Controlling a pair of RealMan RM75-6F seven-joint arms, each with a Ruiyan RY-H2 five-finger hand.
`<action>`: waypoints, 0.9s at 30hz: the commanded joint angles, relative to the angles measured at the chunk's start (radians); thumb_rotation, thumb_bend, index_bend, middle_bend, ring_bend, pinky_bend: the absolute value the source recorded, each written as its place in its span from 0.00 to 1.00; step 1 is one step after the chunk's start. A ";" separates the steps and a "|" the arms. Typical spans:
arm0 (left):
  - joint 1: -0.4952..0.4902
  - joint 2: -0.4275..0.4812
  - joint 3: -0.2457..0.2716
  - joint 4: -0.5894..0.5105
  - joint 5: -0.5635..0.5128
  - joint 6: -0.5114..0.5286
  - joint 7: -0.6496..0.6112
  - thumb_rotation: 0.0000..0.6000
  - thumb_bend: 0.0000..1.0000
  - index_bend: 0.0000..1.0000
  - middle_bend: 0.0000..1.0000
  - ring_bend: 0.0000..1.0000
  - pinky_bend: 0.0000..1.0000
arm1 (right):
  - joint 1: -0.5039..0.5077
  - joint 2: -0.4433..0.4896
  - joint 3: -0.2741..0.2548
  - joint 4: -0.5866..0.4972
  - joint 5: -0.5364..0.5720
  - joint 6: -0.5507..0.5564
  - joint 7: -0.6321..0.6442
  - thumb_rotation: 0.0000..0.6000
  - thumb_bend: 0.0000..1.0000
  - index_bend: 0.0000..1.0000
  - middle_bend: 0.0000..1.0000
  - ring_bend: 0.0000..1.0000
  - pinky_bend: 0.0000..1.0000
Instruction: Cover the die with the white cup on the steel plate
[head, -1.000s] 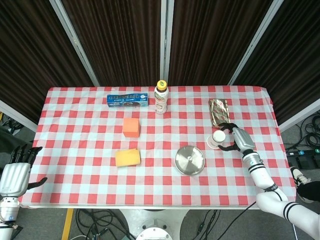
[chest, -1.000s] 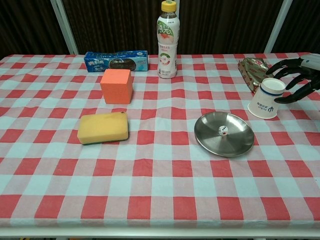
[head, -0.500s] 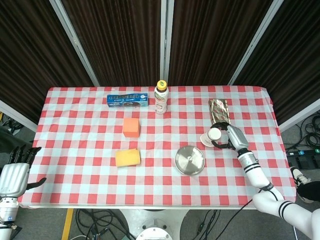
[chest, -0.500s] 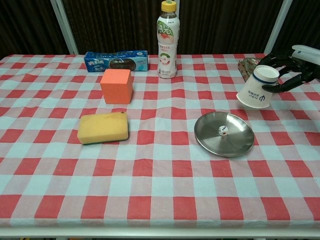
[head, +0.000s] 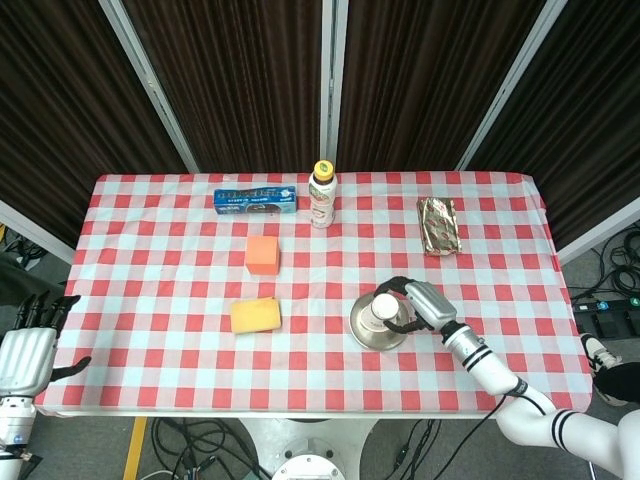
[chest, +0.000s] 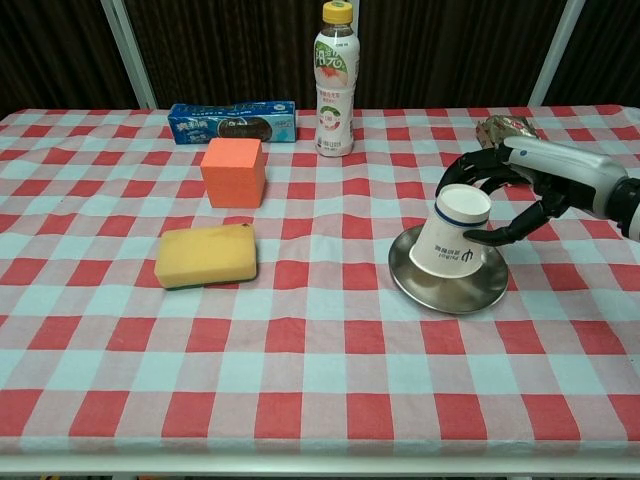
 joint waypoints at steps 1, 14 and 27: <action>0.000 -0.002 0.000 0.002 0.001 0.000 -0.001 1.00 0.00 0.13 0.15 0.01 0.04 | 0.009 -0.026 -0.012 0.025 0.001 -0.009 -0.027 1.00 0.30 0.55 0.40 0.21 0.27; 0.000 -0.004 -0.001 0.009 -0.008 -0.010 -0.010 1.00 0.00 0.13 0.15 0.01 0.04 | 0.031 -0.067 -0.014 0.077 0.003 0.012 -0.049 1.00 0.30 0.54 0.39 0.21 0.27; -0.002 -0.010 -0.002 0.015 -0.009 -0.011 -0.013 1.00 0.00 0.13 0.15 0.01 0.04 | 0.043 -0.089 -0.005 0.129 0.021 0.029 -0.074 1.00 0.30 0.54 0.40 0.21 0.26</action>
